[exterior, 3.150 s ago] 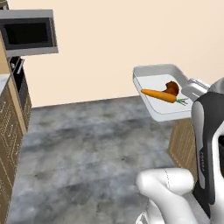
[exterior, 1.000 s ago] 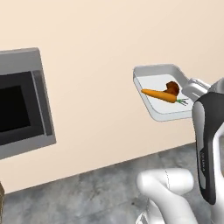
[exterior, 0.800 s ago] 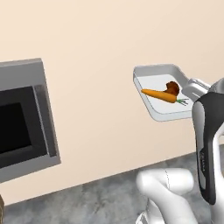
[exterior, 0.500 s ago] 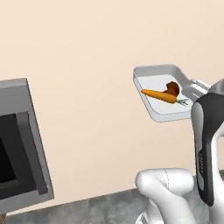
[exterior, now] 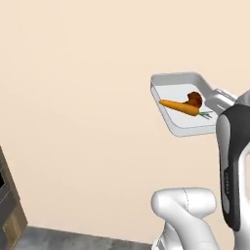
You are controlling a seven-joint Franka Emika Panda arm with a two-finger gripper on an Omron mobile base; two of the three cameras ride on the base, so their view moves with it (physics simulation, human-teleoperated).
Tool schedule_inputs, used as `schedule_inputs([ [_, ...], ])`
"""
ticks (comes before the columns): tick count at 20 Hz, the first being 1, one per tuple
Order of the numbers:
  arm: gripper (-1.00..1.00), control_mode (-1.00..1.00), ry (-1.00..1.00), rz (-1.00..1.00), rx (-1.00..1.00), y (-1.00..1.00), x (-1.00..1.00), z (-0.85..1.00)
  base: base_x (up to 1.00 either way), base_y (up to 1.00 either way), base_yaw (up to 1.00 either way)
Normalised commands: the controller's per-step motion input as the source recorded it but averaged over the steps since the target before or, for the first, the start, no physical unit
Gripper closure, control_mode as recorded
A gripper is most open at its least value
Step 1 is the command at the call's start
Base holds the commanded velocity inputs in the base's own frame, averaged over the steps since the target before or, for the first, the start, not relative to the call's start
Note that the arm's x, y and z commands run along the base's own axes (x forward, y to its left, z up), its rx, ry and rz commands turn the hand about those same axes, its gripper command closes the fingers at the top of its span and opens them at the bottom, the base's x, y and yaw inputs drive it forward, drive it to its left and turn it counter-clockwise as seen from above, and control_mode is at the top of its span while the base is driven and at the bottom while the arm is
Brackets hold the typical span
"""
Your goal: Place the tupperware containing the chicken drumstick and carrot meal in the microwave. Close the microwave door and press the start button to reheat the meal.
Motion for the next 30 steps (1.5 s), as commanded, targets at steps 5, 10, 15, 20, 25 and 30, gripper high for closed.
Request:
schedule_inputs([
  [5, 1.0, 1.0, 0.0, 0.0, 0.0, 0.0, 0.0, 0.0, 0.62, -0.49, 0.77],
  [10, 1.0, 1.0, 0.0, 0.0, 0.0, 0.0, 0.0, 0.0, 0.61, -0.42, 0.82],
  [15, 1.0, 1.0, 0.0, 0.0, 0.0, 0.0, 0.0, 0.0, 0.65, -0.49, 0.79],
  [20, 1.0, 1.0, 0.0, 0.0, 0.0, 0.0, 0.0, 0.0, 0.69, -0.42, 0.8],
  [25, 1.0, 1.0, 0.0, 0.0, 0.0, 0.0, 0.0, 0.0, 0.89, -0.46, 0.75],
  [30, 1.0, 1.0, 0.0, 0.0, 0.0, 0.0, 0.0, 0.0, 0.79, -0.44, 0.28],
])
